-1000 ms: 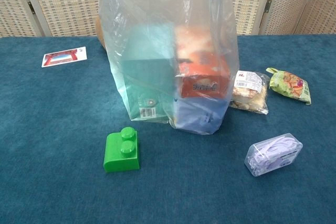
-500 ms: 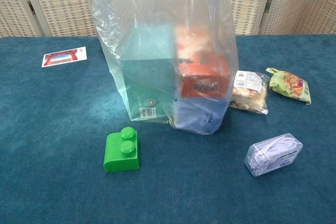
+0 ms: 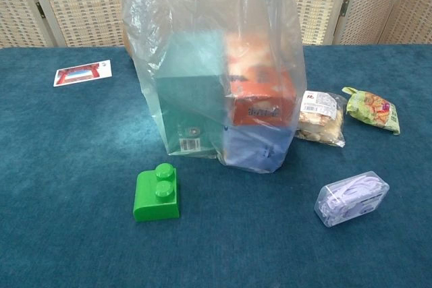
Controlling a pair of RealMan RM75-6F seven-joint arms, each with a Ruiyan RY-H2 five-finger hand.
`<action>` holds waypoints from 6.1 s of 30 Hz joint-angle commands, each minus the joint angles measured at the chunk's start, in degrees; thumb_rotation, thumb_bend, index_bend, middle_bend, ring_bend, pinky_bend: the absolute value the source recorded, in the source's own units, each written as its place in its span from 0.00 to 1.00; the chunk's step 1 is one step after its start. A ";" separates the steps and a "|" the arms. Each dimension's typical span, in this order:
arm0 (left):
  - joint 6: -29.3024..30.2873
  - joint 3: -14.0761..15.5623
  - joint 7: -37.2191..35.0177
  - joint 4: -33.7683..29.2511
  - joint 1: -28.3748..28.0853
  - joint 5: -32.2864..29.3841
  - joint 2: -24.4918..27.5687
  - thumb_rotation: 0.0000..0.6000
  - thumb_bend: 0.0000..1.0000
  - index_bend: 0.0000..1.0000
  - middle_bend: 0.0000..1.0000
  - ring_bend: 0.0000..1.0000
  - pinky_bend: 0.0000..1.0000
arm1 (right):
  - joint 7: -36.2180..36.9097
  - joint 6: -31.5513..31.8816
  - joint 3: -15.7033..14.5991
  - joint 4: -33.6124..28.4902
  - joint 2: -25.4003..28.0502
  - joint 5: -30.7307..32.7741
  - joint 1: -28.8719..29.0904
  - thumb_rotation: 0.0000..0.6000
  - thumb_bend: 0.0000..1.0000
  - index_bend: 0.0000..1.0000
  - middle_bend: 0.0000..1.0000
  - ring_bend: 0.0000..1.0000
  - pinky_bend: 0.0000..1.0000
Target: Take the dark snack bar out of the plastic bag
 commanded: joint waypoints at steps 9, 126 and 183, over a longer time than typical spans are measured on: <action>-1.02 -0.47 0.17 -1.59 -0.37 -0.71 0.19 0.43 0.27 0.23 0.21 0.25 0.22 | -2.53 -0.37 0.47 6.48 -8.53 -3.49 6.27 1.00 0.08 0.05 0.14 0.05 0.08; -3.25 0.48 -8.73 0.25 -8.31 0.03 -2.94 0.14 0.27 0.20 0.25 0.26 0.16 | -2.78 1.86 2.55 15.17 -22.73 0.89 21.98 1.00 0.00 0.00 0.08 0.00 0.01; -0.05 -2.29 -14.30 -0.84 -5.15 -4.20 -3.29 0.15 0.27 0.13 0.26 0.27 0.18 | -14.61 1.25 -1.60 5.75 -17.29 -0.03 15.81 1.00 0.00 0.00 0.01 0.00 0.00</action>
